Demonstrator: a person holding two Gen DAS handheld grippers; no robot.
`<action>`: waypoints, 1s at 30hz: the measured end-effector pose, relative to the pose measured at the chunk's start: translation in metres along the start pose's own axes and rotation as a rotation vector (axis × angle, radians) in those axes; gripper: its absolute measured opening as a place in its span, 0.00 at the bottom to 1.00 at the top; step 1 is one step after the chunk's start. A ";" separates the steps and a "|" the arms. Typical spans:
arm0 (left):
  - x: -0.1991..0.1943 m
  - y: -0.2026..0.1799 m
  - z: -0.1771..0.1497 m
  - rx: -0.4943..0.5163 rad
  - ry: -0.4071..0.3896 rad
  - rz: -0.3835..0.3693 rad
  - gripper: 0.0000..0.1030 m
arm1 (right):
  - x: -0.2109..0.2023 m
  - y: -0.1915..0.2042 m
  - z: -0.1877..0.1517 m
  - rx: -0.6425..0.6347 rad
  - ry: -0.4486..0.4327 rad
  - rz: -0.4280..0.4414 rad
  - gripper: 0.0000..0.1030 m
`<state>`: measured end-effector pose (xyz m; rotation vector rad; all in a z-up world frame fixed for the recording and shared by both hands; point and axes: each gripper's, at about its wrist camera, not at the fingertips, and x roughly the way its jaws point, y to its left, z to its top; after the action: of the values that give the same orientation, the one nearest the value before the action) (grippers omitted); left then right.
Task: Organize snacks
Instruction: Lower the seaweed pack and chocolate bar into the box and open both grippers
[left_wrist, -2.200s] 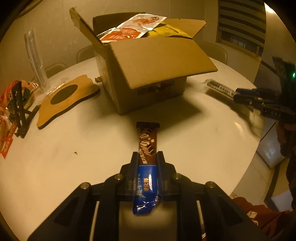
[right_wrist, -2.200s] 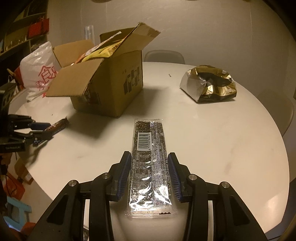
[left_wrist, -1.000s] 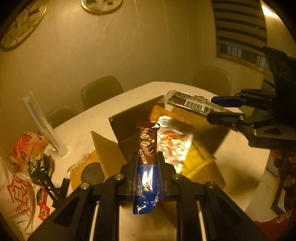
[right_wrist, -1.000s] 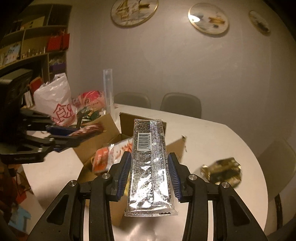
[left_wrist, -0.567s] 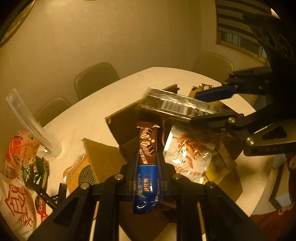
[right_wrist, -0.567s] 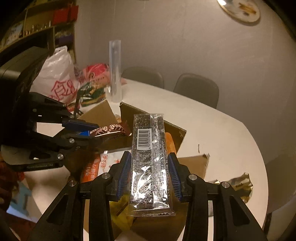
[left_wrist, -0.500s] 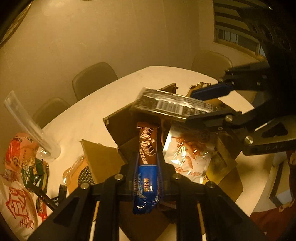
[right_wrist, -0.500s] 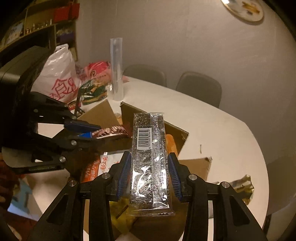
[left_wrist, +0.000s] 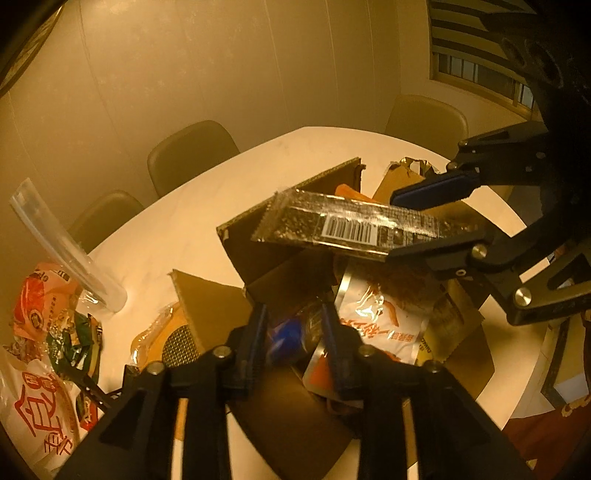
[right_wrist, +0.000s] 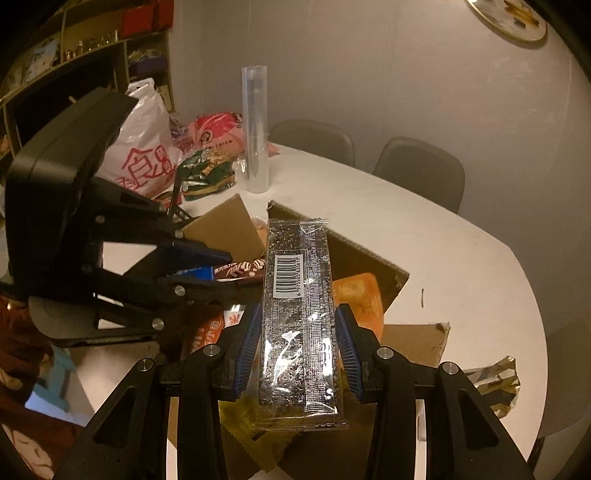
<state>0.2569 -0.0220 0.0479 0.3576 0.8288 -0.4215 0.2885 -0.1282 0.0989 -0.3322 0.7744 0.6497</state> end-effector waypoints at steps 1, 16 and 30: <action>-0.002 0.000 -0.001 0.001 -0.003 0.001 0.29 | 0.000 0.001 0.000 0.001 0.002 0.000 0.36; -0.038 0.011 -0.013 -0.027 -0.088 0.018 0.38 | 0.006 0.016 0.008 -0.047 0.075 0.037 0.36; -0.059 0.030 -0.023 -0.091 -0.175 0.025 0.67 | 0.016 0.020 0.026 -0.050 0.065 0.023 0.42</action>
<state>0.2214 0.0278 0.0831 0.2422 0.6696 -0.3848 0.2980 -0.0934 0.1037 -0.3921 0.8256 0.6830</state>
